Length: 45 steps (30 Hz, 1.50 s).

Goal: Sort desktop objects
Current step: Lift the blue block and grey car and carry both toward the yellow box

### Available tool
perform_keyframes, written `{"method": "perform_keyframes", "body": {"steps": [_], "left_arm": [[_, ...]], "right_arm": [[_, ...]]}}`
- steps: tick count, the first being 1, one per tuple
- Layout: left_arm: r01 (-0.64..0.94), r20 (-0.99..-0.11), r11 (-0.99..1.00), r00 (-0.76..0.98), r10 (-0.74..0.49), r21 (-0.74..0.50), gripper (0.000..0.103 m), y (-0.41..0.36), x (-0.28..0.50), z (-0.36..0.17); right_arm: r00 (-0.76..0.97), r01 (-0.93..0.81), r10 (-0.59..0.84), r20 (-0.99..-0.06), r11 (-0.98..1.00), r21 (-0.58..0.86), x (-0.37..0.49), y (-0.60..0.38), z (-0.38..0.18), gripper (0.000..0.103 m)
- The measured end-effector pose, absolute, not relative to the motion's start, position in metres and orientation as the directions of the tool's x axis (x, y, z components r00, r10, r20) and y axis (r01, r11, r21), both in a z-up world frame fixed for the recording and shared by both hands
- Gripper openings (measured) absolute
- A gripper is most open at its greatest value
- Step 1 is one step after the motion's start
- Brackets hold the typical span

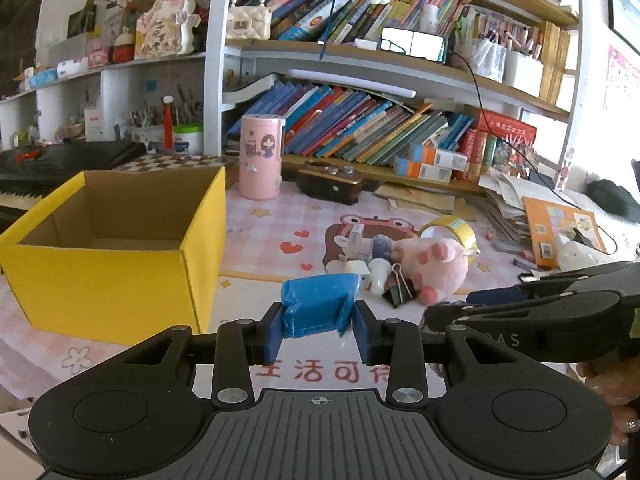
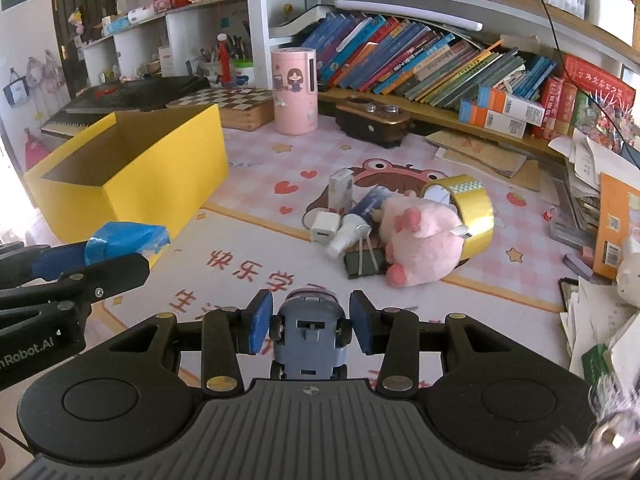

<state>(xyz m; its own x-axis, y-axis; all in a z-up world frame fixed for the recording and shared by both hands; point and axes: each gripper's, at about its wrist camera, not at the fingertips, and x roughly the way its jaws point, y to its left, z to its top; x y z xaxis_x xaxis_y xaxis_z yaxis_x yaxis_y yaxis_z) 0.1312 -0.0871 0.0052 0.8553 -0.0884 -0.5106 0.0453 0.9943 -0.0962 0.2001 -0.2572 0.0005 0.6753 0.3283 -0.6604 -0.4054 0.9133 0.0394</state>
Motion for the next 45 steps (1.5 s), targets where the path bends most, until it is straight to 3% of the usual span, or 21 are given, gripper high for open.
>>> {"method": "perform_keyframes", "body": {"steps": [22, 45], "left_arm": [[0.099, -0.525, 0.988, 0.838, -0.147, -0.119, 0.035, -0.007, 0.050, 0.001], [0.067, -0.524, 0.991, 0.844, -0.117, -0.115, 0.035, 0.055, -0.010, -0.002]], "right_arm": [[0.680, -0.377, 0.301, -0.669, 0.926, 0.033, 0.099, -0.176, -0.001, 0.040], [0.662, -0.412, 0.337, -0.669, 0.910, 0.050, 0.035, -0.105, -0.008, 0.040]]}}
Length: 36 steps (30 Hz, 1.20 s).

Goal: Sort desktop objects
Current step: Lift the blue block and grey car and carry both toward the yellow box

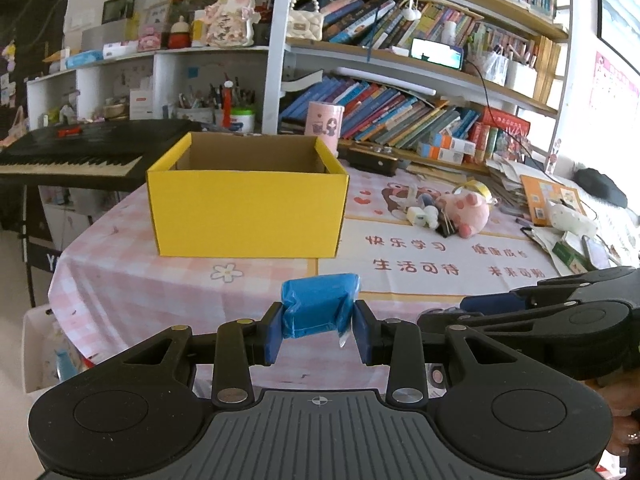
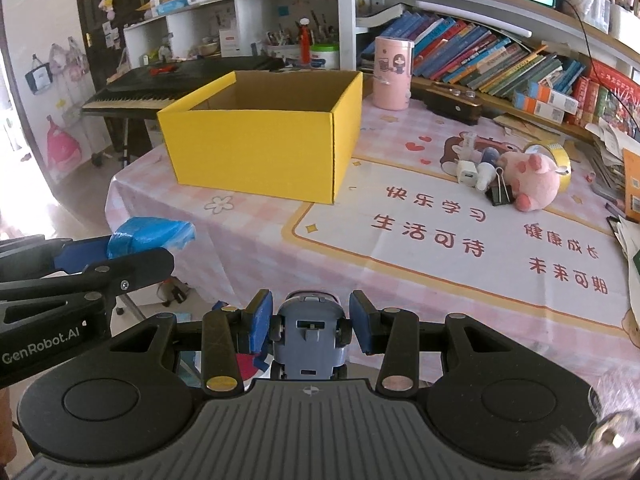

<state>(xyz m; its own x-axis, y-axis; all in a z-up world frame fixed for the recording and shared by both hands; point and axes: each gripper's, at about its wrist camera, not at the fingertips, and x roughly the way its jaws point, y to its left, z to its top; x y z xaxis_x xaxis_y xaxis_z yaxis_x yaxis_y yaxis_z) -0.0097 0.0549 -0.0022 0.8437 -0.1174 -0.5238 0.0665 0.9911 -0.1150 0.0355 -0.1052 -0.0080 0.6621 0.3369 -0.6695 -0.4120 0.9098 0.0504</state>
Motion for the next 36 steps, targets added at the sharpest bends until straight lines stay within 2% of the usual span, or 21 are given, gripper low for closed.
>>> {"method": "perform_keyframes", "body": {"steps": [36], "left_arm": [[0.040, -0.517, 0.991, 0.850, -0.100, -0.127, 0.035, 0.077, -0.015, -0.005]], "right_arm": [[0.640, -0.461, 0.362, -0.677, 0.887, 0.039, 0.034, -0.075, -0.007, 0.040]]}}
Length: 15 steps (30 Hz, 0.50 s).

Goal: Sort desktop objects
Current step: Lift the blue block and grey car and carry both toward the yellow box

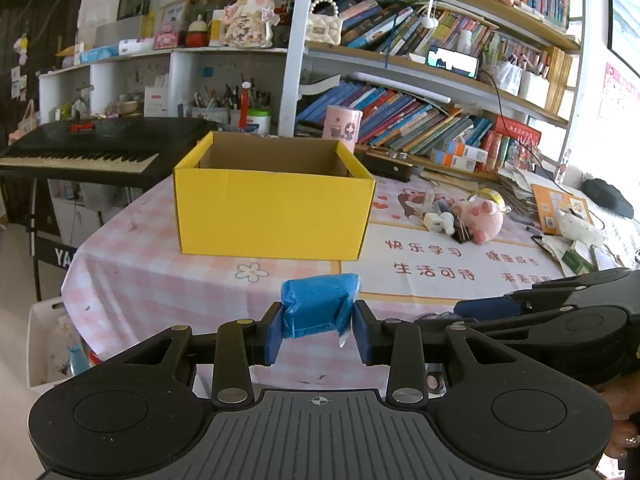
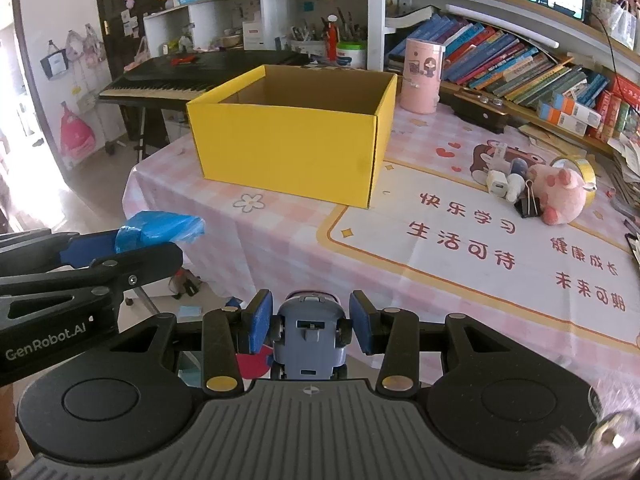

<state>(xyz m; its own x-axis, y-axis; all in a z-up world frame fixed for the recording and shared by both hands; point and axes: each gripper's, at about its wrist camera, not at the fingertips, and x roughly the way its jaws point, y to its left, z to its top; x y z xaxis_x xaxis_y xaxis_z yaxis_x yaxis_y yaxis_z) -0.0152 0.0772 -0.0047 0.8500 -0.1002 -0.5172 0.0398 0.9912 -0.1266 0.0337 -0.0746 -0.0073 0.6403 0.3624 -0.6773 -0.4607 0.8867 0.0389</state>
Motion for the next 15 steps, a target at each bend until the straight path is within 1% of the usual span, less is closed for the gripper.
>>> {"method": "perform_keyframes", "body": {"steps": [7, 15], "left_arm": [[0.031, -0.519, 0.991, 0.849, -0.096, -0.131, 0.035, 0.081, -0.016, -0.006], [-0.005, -0.508, 0.991, 0.859, -0.065, -0.136, 0.034, 0.092, -0.015, -0.004]], "right_arm": [[0.630, -0.465, 0.363, -0.686, 0.884, 0.041, 0.034, -0.067, -0.008, 0.040], [0.623, -0.509, 0.389, -0.678, 0.860, 0.025, 0.036, -0.052, -0.006, 0.040]]}}
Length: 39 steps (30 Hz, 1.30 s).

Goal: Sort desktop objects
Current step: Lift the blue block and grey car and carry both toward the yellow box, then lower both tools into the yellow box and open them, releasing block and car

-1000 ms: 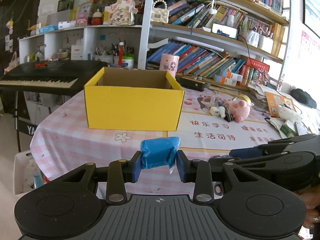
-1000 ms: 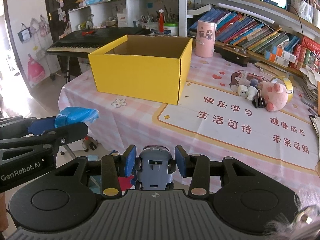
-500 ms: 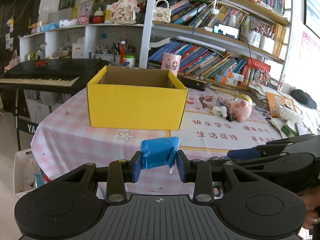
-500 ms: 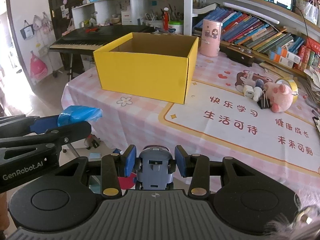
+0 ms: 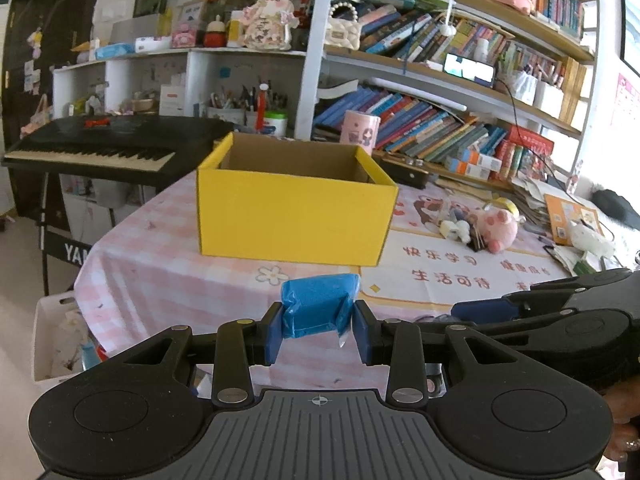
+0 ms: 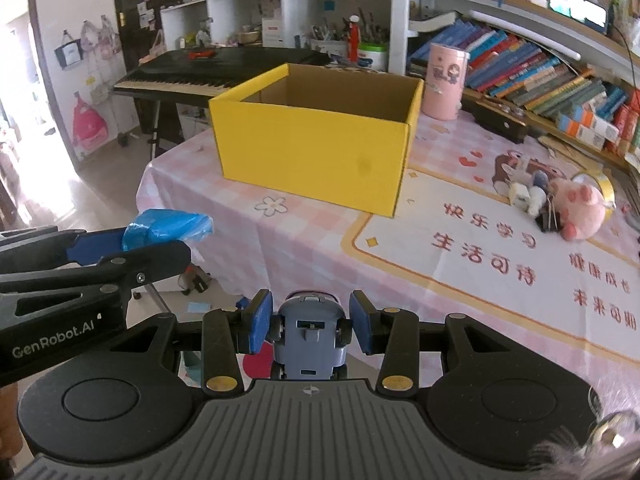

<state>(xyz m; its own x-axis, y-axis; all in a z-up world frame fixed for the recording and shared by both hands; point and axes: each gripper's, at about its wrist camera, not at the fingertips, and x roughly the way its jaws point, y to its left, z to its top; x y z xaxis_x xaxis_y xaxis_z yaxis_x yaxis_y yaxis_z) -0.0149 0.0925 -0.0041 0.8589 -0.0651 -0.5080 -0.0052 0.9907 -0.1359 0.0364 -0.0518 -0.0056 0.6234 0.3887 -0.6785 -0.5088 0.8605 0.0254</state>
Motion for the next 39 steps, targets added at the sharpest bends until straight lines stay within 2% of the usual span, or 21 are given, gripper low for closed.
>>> {"method": "perform_keyframes", "body": {"steps": [9, 15, 20, 25, 39], "left_arm": [[-0.014, -0.447, 0.994, 0.894, -0.035, -0.106, 0.034, 0.101, 0.004, 0.015], [-0.023, -0.369, 0.996, 0.929, -0.009, -0.081, 0.035, 0.105, 0.035, 0.040], [-0.033, -0.333, 0.997, 0.943, 0.010, -0.063, 0.035, 0.105, 0.071, 0.051], [-0.056, -0.322, 0.997, 0.946, 0.035, -0.057, 0.034, 0.103, 0.103, 0.053], [-0.115, -0.393, 0.993, 0.914, 0.100, -0.013, 0.035, 0.092, 0.190, 0.037]], "right_arm": [[0.676, -0.558, 0.435, -0.595, 0.829, -0.029, 0.053, -0.039, 0.019, 0.040], [0.733, -0.565, 0.481, -0.482, 0.824, -0.038, 0.090, -0.036, 0.059, 0.040], [0.755, -0.566, 0.493, -0.432, 0.822, -0.052, 0.128, -0.035, 0.078, 0.040], [0.748, -0.586, 0.508, -0.427, 0.808, -0.066, 0.161, -0.039, 0.082, 0.040], [0.674, -0.684, 0.546, -0.497, 0.716, -0.142, 0.250, -0.036, 0.059, 0.040]]}}
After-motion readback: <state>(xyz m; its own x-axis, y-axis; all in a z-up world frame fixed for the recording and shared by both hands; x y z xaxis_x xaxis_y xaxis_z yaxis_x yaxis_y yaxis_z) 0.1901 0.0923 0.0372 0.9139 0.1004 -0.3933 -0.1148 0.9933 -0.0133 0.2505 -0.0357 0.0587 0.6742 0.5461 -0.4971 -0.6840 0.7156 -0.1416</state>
